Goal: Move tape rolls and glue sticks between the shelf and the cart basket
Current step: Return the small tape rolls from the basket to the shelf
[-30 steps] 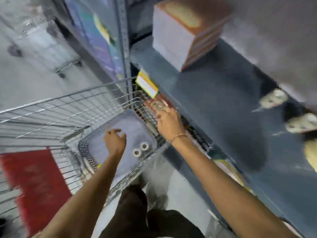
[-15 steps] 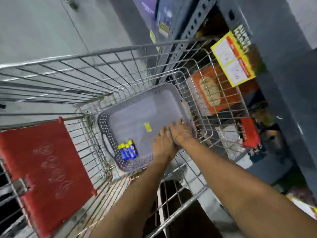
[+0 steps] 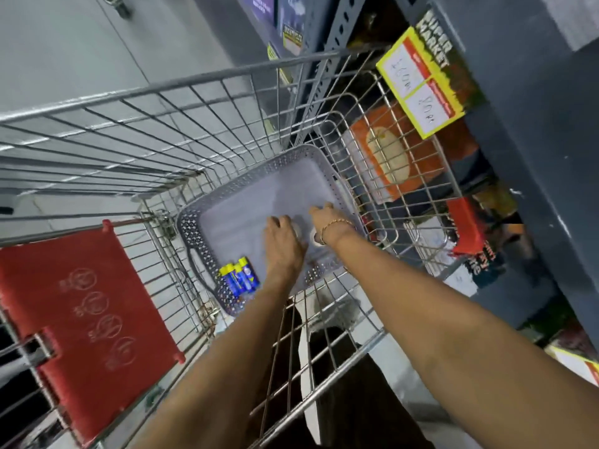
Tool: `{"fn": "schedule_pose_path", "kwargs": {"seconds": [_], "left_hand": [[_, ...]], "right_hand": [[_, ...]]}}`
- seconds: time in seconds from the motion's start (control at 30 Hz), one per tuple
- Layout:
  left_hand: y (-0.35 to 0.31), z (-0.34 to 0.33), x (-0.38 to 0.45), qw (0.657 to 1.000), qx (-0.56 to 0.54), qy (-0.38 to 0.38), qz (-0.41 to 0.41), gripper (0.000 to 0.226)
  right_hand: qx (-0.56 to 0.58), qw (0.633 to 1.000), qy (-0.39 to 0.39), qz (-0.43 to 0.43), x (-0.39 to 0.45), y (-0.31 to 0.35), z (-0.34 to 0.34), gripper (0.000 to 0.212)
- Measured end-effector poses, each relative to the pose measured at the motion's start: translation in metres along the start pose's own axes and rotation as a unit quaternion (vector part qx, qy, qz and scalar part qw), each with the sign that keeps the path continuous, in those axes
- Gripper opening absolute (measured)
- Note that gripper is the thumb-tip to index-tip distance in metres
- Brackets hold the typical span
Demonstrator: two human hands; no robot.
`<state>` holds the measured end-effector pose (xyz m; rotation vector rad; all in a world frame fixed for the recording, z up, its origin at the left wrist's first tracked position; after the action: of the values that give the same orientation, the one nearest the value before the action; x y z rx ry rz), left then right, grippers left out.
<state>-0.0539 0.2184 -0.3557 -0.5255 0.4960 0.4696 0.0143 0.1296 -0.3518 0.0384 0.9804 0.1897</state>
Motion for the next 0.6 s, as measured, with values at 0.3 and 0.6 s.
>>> {"fn": "schedule_pose_path", "kwargs": {"seconds": [0.3, 0.6], "left_hand": [[0.015, 0.027, -0.002, 0.998, 0.068, 0.011, -0.008, 0.045], [0.045, 0.004, -0.002, 0.995, 0.083, 0.046, 0.002, 0.046]], "right_hand": [[0.016, 0.997, 0.004, -0.069, 0.006, -0.003, -0.032, 0.049], [0.082, 0.994, -0.045, -0.062, 0.022, 0.012, -0.056, 0.046]]}}
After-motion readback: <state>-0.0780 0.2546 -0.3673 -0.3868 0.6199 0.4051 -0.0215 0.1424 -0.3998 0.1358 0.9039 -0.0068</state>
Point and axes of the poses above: each hand's wrist, its own x-axis towards the middle knuckle, its own z-axis out of the back of the hand, y = z × x, the point moved 5 cm from there along x, towards the middle knuckle, and after that the axes turned 8 degrees about x, right-handed, at the moved point
